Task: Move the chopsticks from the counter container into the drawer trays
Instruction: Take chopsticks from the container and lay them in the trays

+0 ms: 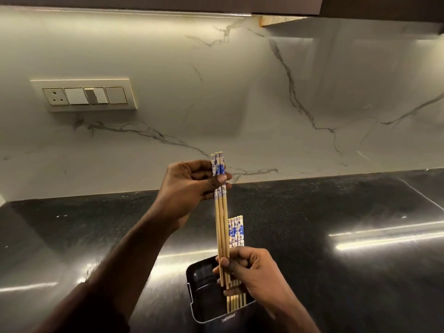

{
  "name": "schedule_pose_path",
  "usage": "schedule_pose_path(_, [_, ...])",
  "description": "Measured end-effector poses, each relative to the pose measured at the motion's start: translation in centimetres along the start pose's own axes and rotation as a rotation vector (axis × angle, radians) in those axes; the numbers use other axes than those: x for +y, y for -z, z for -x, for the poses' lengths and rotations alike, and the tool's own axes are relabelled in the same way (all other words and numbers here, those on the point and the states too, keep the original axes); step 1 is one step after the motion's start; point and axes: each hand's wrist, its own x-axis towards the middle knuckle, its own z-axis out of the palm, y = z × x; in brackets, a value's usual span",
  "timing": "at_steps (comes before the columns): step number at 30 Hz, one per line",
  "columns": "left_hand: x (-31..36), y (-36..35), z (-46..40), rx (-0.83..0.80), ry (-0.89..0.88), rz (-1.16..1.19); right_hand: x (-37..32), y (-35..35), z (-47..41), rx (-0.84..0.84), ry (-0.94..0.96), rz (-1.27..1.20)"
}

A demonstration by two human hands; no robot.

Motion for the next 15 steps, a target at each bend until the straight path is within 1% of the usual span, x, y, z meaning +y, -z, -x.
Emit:
schedule_pose_path(3, [0.5,0.1,0.9,0.012,-0.008,0.017,-0.1,-0.4,1.0,-0.009,-0.017,-0.062])
schedule_pose_path(8, [1.5,0.5,3.2,0.013,0.002,0.089,-0.9,-1.9,3.6,0.038,-0.004,-0.112])
schedule_pose_path(15, [3.4,1.3,8.2,-0.135,0.01,0.073,-2.2,-5.0,8.5,0.154,0.042,-0.121])
